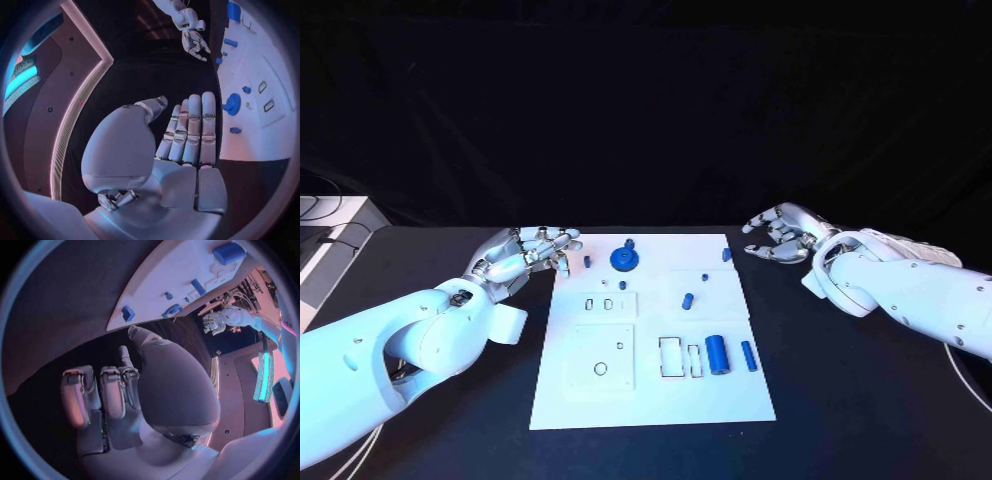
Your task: Assemble the parts on the task board
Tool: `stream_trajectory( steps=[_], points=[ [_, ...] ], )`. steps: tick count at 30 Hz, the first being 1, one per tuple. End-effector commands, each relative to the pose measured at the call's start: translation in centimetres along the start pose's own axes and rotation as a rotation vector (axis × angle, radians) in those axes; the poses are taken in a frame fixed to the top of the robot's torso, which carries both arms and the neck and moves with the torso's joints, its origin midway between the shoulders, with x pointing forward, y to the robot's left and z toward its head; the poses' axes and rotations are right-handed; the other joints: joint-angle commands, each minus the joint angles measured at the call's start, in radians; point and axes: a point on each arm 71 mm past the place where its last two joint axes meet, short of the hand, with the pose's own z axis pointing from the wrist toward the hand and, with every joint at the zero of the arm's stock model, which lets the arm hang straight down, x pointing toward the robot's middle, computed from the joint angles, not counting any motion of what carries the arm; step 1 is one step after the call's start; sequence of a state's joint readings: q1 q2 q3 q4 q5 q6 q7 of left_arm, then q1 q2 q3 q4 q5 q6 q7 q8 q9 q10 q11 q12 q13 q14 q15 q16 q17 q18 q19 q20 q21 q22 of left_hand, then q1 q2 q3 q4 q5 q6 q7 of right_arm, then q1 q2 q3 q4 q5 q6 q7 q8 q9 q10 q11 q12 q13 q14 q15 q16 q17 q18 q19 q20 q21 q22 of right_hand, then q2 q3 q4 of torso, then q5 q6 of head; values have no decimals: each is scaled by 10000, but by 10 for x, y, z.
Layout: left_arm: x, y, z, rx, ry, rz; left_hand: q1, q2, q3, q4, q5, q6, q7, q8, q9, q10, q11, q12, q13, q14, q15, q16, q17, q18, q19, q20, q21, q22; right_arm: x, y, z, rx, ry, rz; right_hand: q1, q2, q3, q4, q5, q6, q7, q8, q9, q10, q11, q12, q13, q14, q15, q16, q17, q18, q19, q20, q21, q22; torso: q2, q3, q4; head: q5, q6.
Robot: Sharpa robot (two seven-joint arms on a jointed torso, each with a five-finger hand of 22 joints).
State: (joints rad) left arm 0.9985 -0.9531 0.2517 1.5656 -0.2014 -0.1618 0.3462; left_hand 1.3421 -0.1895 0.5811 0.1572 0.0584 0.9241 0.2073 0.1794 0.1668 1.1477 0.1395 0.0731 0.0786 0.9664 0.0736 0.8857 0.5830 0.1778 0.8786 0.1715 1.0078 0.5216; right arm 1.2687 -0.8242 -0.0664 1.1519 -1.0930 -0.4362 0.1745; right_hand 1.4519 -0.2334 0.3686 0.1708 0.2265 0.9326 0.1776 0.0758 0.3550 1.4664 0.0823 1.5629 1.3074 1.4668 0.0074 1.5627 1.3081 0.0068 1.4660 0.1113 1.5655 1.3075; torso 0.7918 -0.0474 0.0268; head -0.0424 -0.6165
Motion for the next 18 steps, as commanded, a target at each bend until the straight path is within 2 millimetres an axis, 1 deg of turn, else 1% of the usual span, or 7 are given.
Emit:
stream_trajectory(
  steps=[1,2,4,7,11,14,18],
  points=[
    [4,-1,1,139,250,-104,-62,-24,18,-21,-40,32,16,26,9,37,8,-26,-3,-27,-4,-42,-18,72,-59,-7,-53,-19,6,0,3,-249,459,-74,-7,-115,-9,-70,-50,-90,-1,-52,-15,927,99,-34,2521,973,90,14,2354,-68,1048,69,53,2633,21,18,24,-39,-24],
    [4,0,1,138,254,-109,-62,-24,18,-21,-40,32,16,26,9,37,8,-26,-3,-27,-4,-42,-18,72,-59,-7,-53,-19,8,0,4,-228,500,-77,-7,-115,-9,-70,-50,-90,-1,-52,-15,927,99,-34,2521,973,90,14,2354,-68,1048,69,53,2633,23,21,27,-42,-25],
    [4,0,2,136,267,-120,-62,-24,18,-21,-40,32,16,26,9,37,8,-26,-3,-27,-4,-42,-18,72,-59,-7,-53,-19,10,0,6,-204,592,-74,-8,-115,-11,-72,-54,-106,3,-60,-18,919,102,-41,2513,972,94,12,2346,-68,1048,71,53,2633,15,2,56,-63,-55],
    [5,0,2,126,272,-122,-62,-24,18,-21,-40,32,16,26,9,37,8,-26,-3,-27,-4,-42,-18,72,-59,-7,-53,-19,15,1,9,-183,831,-46,-11,-122,-18,-78,-64,-135,10,-75,-24,918,109,-43,2512,973,100,14,2353,-68,1048,75,53,2633,33,13,90,-52,-94],
    [4,1,3,83,203,-87,-74,-32,20,-26,-41,-17,57,-6,-2,-21,35,-72,-20,-14,9,-63,-50,69,-67,-3,-68,-36,22,3,11,-192,1234,-42,-17,-128,-27,-80,-72,-159,16,-85,-29,905,114,-54,2500,971,105,12,2345,-68,1048,79,53,2633,71,51,95,-56,-88],
    [3,1,3,72,185,-76,-74,-32,20,-26,-41,-17,57,-6,-2,-21,35,-72,-20,-14,9,-63,-50,69,-67,-3,-68,-36,25,5,13,-196,1360,-43,-20,-128,-30,-80,-74,-168,18,-89,-31,901,117,-58,2497,969,107,10,2338,-68,1048,81,53,2633,71,41,97,-51,-108],
    [3,1,3,62,176,-67,-77,-36,19,-29,-41,-32,69,-16,-6,-37,45,-81,-24,-10,15,-68,-60,68,-68,0,-71,-41,28,7,15,-207,1534,-21,-25,-123,-31,-77,-72,-170,20,-89,-31,910,119,-50,2505,972,109,13,2350,-68,1048,82,53,2633,62,48,81,-24,-133]
  ],
)
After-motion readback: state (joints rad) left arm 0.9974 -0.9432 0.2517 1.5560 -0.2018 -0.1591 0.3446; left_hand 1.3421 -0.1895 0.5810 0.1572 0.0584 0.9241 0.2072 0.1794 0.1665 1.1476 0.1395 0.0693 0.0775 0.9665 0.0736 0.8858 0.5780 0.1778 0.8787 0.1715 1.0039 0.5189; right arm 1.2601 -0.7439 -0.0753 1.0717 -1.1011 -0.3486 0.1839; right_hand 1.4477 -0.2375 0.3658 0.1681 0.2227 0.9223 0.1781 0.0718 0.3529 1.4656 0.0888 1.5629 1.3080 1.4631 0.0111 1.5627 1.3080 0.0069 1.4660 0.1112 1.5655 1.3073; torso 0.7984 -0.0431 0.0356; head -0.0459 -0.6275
